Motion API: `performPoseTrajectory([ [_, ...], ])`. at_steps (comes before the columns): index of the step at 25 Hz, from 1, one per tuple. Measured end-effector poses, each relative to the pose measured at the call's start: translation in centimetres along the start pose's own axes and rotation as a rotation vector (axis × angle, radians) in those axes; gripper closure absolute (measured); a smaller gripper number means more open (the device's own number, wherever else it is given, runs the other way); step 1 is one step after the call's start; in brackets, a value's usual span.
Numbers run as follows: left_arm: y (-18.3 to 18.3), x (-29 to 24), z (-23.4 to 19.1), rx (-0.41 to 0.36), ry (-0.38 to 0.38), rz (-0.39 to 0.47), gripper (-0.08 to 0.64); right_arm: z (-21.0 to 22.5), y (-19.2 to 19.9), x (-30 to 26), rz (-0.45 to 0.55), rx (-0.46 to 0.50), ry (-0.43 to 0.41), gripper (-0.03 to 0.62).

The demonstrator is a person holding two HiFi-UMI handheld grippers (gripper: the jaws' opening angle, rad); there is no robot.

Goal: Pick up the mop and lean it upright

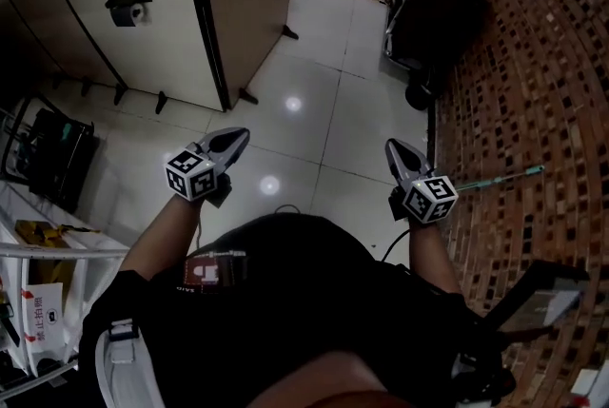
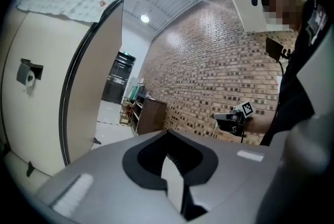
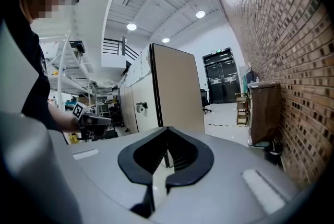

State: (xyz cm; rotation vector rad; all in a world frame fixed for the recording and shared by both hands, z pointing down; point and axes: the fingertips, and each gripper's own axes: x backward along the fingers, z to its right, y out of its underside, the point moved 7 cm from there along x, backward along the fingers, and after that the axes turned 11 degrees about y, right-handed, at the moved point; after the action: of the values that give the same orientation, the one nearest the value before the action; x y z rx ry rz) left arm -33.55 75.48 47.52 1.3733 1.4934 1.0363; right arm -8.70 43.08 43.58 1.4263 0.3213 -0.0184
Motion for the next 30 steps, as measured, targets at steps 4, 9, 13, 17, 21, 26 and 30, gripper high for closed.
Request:
performPoseTrajectory([
  [4, -1.5, -5.4, -0.2, -0.004, -0.053, 0.051, 0.566, 6.4, -2.1, -1.7, -0.011, 0.032, -0.034, 0.578],
  [9, -2.5, -10.3, -1.9, -0.007, -0.056, 0.047, 0.566, 11.0, -3.6, -4.9, -0.005, 0.024, -0.038, 0.578],
  [13, -3.2, -13.7, -6.4, -0.001, -0.035, 0.042, 0.566, 12.9, -4.1, -9.0, 0.003, 0.007, -0.031, 0.578],
  [17, -5.6, -17.5, -12.6, -0.017, 0.038, 0.036, 0.566, 14.0, -6.0, -14.5, 0.027, 0.016, 0.019, 0.578],
  [21, -8.6, -20.7, -18.5, 0.006, 0.107, 0.005, 0.566, 14.9, -7.5, -19.6, 0.043, -0.018, 0.072, 0.578],
  [26, -11.5, -25.2, -24.6, -0.015, 0.163, -0.045, 0.566, 16.7, -9.7, -24.3, 0.042, -0.022, 0.122, 0.578],
  [30, -11.8, -29.6, -25.7, 0.014, 0.164, -0.026, 0.566, 20.1, -10.2, -25.9, 0.015, 0.009, 0.114, 0.578],
])
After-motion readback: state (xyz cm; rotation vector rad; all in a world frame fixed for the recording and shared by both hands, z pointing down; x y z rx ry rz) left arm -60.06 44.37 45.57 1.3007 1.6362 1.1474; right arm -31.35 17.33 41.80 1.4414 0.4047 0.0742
